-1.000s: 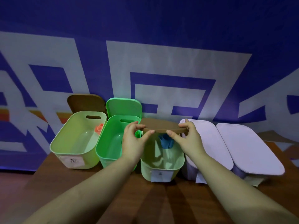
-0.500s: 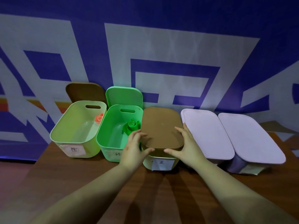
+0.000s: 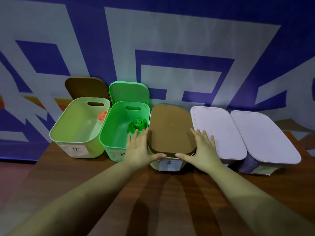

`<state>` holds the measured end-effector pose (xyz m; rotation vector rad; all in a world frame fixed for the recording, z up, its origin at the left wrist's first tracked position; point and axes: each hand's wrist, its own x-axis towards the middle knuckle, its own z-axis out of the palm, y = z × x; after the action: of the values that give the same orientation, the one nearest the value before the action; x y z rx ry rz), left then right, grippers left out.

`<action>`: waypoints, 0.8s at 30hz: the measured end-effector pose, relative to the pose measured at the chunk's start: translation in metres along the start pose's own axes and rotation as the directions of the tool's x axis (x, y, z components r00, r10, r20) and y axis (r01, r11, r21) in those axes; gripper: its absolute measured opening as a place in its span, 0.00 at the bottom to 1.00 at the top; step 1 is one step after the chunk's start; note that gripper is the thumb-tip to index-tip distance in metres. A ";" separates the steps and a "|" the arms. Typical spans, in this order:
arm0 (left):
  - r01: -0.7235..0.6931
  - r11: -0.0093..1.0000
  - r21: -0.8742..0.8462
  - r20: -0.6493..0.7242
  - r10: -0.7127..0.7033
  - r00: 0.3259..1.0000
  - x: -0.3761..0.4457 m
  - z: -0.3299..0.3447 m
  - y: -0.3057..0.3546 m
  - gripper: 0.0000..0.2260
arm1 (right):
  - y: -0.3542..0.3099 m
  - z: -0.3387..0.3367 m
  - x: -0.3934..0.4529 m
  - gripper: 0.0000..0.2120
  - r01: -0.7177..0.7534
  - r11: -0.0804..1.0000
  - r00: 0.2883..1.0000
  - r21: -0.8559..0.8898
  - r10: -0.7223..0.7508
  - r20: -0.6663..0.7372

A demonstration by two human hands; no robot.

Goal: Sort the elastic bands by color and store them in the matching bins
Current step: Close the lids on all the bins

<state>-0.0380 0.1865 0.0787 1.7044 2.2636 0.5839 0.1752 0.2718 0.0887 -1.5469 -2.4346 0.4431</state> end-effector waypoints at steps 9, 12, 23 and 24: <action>-0.020 0.999 0.051 0.084 0.016 0.996 0.004 -0.001 0.000 0.46 | -0.001 0.002 -0.003 0.49 -0.008 0.999 1.000 -0.052 0.009 0.011; -0.027 0.999 0.022 0.093 0.025 0.995 0.005 0.002 0.001 0.46 | -0.001 0.003 -0.003 0.48 0.004 1.000 1.000 0.011 -0.004 0.018; -0.071 0.996 0.045 0.038 0.069 0.997 -0.007 0.004 -0.004 0.44 | 0.005 0.001 -0.012 0.45 0.056 0.993 0.998 0.102 -0.058 0.019; -0.080 0.994 0.068 0.038 0.078 0.996 -0.006 0.004 -0.004 0.45 | 0.005 0.001 -0.012 0.45 0.062 0.997 0.997 0.047 -0.063 0.037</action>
<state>-0.0380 0.1801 0.0736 1.8297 2.2251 0.4929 0.1838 0.2628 0.0860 -1.4529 -2.4756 0.5169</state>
